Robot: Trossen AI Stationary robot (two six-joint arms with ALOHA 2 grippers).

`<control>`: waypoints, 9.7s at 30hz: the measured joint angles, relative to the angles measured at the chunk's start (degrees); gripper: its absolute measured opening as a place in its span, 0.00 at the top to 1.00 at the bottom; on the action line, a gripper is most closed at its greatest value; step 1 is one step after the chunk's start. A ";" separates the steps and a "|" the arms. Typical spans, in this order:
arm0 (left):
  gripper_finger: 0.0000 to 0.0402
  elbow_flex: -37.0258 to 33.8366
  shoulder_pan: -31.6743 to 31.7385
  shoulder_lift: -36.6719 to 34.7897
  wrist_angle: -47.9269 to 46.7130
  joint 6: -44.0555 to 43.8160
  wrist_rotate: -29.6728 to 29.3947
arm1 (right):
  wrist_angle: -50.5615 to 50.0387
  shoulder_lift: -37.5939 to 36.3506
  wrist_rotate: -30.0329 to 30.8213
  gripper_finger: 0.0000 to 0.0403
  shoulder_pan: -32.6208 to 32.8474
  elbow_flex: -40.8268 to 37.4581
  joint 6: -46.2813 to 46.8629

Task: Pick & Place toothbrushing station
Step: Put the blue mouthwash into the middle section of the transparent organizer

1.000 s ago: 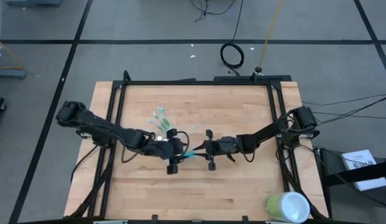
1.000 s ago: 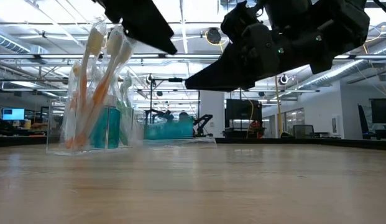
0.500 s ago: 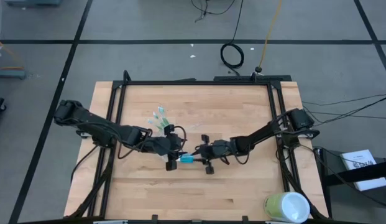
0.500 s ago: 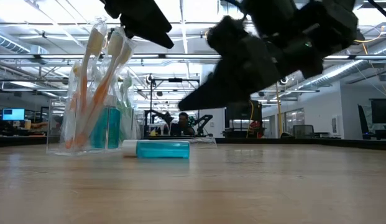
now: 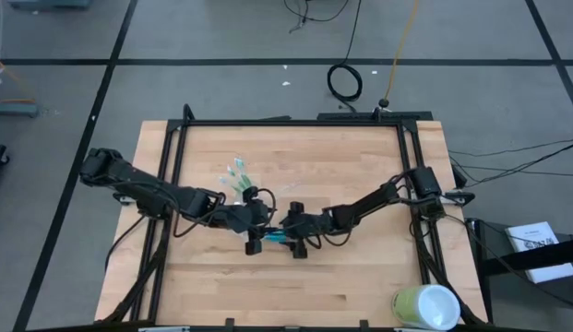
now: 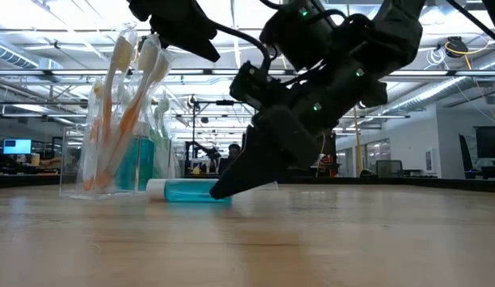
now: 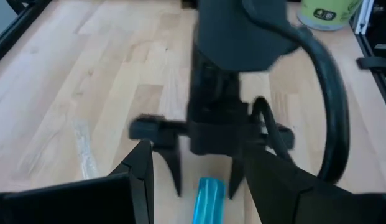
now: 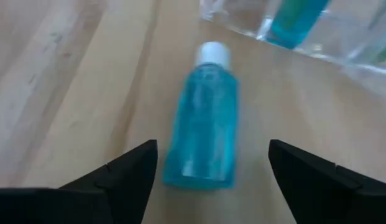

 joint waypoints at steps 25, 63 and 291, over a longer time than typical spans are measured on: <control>0.58 0.00 -0.31 0.00 -1.08 -1.47 -0.01 | 5.48 1.34 -2.45 0.41 -1.58 -0.06 -8.40; 0.58 -0.07 -0.47 0.02 -1.14 -2.95 0.05 | -11.10 8.08 -9.52 0.50 -1.58 12.05 -14.67; 1.00 -0.04 2.68 -1.09 20.60 7.06 -0.99 | 1.17 -49.02 -5.43 0.53 -1.48 -24.33 -8.13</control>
